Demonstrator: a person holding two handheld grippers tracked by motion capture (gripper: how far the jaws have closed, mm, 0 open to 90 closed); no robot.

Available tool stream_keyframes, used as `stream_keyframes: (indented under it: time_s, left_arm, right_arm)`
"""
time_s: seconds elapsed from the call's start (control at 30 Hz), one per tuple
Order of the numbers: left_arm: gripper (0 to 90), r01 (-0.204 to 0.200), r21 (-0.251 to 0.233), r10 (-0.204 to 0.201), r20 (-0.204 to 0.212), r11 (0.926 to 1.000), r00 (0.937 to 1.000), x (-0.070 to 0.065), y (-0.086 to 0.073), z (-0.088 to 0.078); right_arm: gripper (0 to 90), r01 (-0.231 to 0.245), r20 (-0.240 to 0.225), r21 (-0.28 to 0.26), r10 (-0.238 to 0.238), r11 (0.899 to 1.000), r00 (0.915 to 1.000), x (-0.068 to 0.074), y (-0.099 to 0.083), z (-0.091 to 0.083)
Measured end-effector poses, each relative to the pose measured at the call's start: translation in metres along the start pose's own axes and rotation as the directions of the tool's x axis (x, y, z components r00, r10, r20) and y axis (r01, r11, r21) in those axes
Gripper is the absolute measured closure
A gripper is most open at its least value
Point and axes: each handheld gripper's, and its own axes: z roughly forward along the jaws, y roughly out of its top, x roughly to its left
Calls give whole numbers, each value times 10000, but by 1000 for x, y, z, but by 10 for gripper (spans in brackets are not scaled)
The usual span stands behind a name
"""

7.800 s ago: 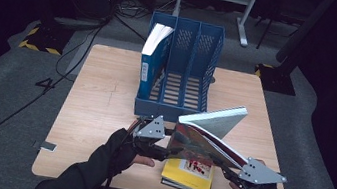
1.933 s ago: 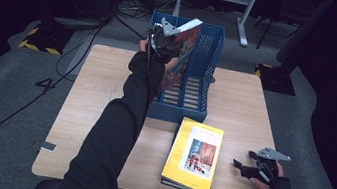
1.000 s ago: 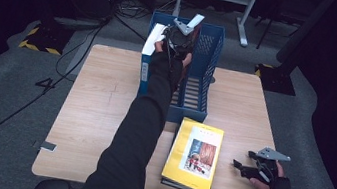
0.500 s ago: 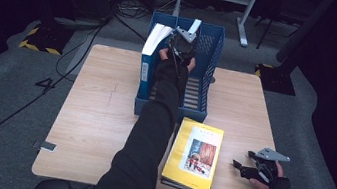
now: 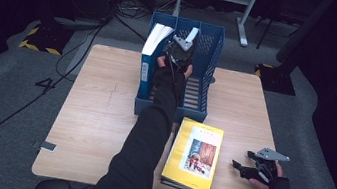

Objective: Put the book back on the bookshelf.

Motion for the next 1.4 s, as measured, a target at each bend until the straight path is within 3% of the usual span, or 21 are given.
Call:
stream_keyframes:
  time_s: [0.1, 0.47, 0.67, 0.87, 1.03, 1.2, 1.3, 1.4]
  left_arm:
    - [733, -7, 10, 7, 59, 10000, 10000, 1, -7, 0]
    - [722, -114, -111, 118, 410, 9999, 9991, 7, -12, -12]
    - [719, -476, 217, 460, 687, 9986, 9966, 11, -15, -22]
    - [717, -387, 405, 353, 814, 9984, 9961, 20, -19, -29]
    - [709, -606, 480, 556, 998, 9970, 9935, 22, -20, -33]
    - [678, -983, 595, 904, 1230, 9934, 9883, 20, -17, -34]
    - [583, -1193, 605, 1099, 1409, 9910, 9839, 21, -15, -34]
    - [567, -1245, 689, 1144, 1349, 9898, 9842, 20, -13, -33]
  right_arm:
    - [214, 0, -21, 23, 0, 10000, 10000, 0, 0, 0]
    - [214, -37, -35, 31, 37, 10000, 10000, -1, 0, 0]
    - [213, -41, -34, 33, 41, 10000, 10000, -1, 0, 0]
    - [213, -49, -36, 36, 49, 10000, 10000, -1, 0, 0]
    - [213, -55, -42, 36, 56, 10000, 10000, -1, 0, 0]
    - [212, -55, -40, 38, 55, 10000, 10000, -1, 0, 0]
    - [213, -51, -34, 36, 51, 10000, 10000, -1, 0, 0]
    - [213, -55, -40, 36, 55, 10000, 10000, -1, 0, 0]
